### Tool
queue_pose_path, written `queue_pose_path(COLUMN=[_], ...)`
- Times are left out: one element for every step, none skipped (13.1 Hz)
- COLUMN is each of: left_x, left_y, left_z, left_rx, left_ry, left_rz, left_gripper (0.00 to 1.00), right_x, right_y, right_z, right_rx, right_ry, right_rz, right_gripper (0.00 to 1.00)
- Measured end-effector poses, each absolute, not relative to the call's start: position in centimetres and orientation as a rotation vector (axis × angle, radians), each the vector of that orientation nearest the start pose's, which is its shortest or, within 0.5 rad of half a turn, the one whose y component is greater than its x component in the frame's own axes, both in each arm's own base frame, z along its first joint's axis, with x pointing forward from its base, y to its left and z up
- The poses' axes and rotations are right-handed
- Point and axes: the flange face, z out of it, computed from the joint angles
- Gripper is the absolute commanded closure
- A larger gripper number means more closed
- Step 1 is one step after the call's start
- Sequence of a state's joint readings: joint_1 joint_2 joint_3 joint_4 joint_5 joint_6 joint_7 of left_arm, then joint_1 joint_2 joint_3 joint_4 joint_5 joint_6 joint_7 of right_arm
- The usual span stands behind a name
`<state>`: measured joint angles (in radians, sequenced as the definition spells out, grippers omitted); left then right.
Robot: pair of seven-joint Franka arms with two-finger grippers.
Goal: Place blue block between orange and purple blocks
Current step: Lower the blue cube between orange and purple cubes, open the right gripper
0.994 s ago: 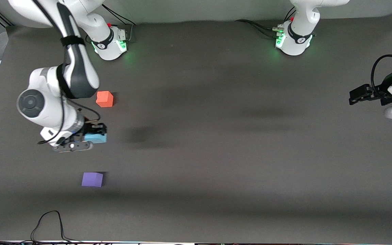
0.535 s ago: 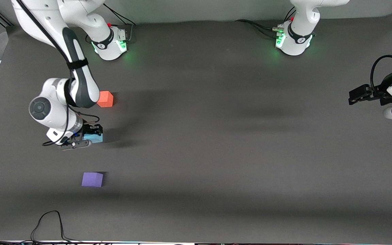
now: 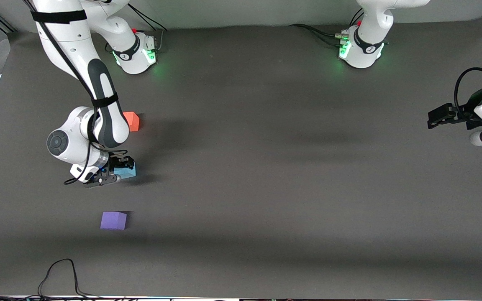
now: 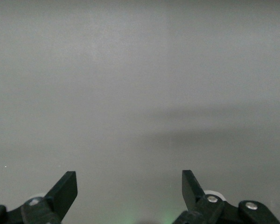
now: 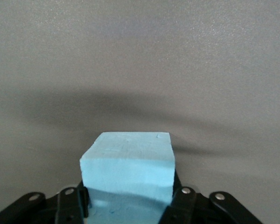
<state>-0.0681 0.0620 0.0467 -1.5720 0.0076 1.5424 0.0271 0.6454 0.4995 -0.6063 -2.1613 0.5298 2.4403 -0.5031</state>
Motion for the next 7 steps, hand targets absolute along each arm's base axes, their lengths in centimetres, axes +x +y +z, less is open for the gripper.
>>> queue_pose_path(left_x=[56.8,56.8,56.8,56.8,56.8,56.8,56.8], left_y=[-1.2,-1.2,-1.2,-1.2,-1.2,-1.2,-1.2], left_z=[58.7,58.7,58.7,58.7,58.7,58.7,58.7], left_rx=[-3.127,-3.127,-3.127,-3.127,-3.127,-3.127,-3.127], left_ry=[0.076,0.076,0.076,0.076,0.076,0.076,0.076], left_rz=[0.143,0.143,0.143,0.143,0.143,0.143,0.142], left_gripper=[0.0,0.0,0.0,0.0,0.0,0.0,0.0], right_x=[55.2,55.3,55.5,55.8,56.1,56.6,57.0], right_y=[1.6,1.6,1.7,1.8,1.8,1.8,1.5], right_z=[19.3,19.4,19.6,20.0,20.6,21.6,23.1], right_rx=[-3.075,-3.075,-3.074,-3.072,-3.067,-3.059,-3.045], right_ry=[-0.246,-0.247,-0.248,-0.249,-0.246,-0.241,-0.231], right_rz=[0.103,0.099,0.091,0.077,0.054,0.024,-0.009], right_gripper=[0.0,0.0,0.0,0.0,0.0,0.0,0.0])
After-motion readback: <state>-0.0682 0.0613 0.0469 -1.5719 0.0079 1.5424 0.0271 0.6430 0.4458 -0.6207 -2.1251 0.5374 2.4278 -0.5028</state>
